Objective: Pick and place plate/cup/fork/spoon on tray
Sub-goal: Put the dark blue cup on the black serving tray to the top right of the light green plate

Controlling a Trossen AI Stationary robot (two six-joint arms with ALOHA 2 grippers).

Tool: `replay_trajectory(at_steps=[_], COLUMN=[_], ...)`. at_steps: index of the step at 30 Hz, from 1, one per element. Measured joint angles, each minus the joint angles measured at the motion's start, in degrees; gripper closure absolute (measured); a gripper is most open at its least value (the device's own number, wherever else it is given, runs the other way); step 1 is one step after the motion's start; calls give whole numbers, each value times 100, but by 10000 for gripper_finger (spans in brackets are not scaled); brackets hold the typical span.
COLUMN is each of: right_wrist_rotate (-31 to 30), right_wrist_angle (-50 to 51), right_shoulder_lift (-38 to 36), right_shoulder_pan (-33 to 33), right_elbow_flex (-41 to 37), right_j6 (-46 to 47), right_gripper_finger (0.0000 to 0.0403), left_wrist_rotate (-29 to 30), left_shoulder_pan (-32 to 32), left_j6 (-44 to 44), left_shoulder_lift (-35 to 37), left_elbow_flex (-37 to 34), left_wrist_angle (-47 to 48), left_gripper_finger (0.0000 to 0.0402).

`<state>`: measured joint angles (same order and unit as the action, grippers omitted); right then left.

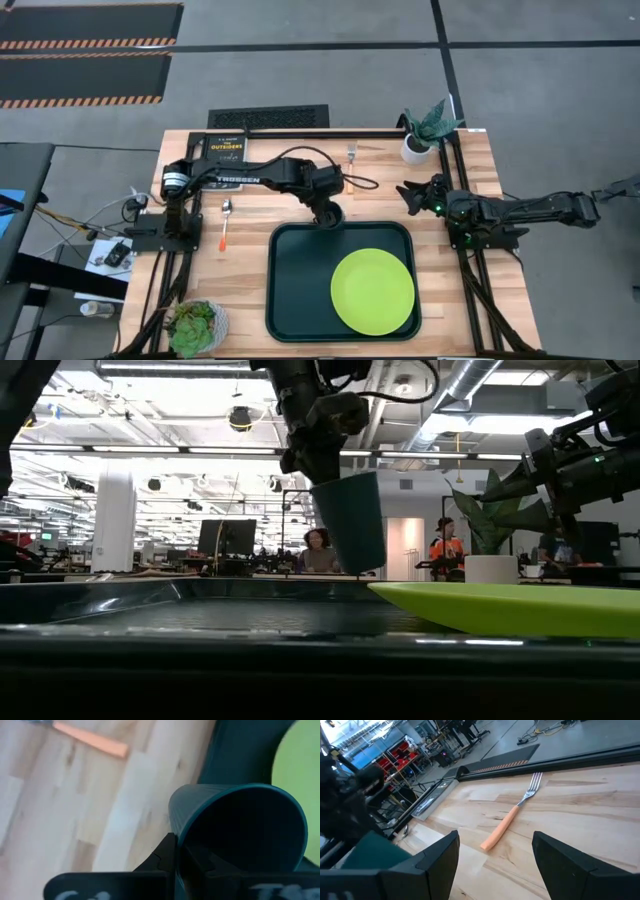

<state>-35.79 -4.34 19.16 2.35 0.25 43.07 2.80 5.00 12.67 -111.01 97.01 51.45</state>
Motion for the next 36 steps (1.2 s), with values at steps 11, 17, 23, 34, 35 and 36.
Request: replay_trajectory(at_steps=[11,17,23,34,35,36], right_wrist_rotate=[2,0,1,2,2,3], right_wrist_angle=[-2,-2,0,0,-2,-2], right_shoulder_lift=[46,108,110,109,109,109], right_shoulder_pan=[-2,-2,-2,-2,-2,-2], right_elbow_flex=[0,2,1,2,0,1], right_j6=[0,0,2,15,17,16], right_gripper_finger=[127,127,127,127,127,127], left_wrist_rotate=[-382,-468,-653,-500,-499,-515], left_shoulder_pan=[-151,-166,-257,-394,-396,-394], left_j6=[-67,-59,-47,-43,-44,-44], left_shoulder_lift=[-252,-255,-255,-384,-417,-450], left_elbow_flex=[7,7,7,-17,-1,13], left_wrist_angle=[-87,-95,-135,-48,-139,-227], left_gripper_finger=[401,402,402,402,402,402])
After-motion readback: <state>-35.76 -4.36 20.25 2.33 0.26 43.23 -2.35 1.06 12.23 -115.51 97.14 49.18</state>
